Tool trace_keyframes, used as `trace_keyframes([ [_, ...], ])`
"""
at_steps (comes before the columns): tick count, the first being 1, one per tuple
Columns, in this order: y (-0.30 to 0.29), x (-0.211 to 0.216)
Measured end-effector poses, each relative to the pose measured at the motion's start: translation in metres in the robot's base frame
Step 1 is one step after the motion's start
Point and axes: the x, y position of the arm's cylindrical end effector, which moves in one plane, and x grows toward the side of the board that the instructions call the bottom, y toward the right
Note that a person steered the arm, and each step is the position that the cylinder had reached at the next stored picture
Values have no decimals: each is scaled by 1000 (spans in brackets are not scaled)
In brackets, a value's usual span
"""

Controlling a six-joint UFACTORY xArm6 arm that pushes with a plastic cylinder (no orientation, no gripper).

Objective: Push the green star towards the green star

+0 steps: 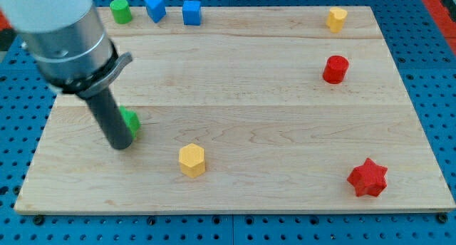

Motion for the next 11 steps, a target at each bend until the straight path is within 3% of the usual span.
trace_keyframes([
  [1, 9, -22],
  [4, 10, -32],
  [6, 11, -103],
  [7, 23, -82],
  [9, -31, -100],
  [10, -36, -131],
  [11, -47, -131],
])
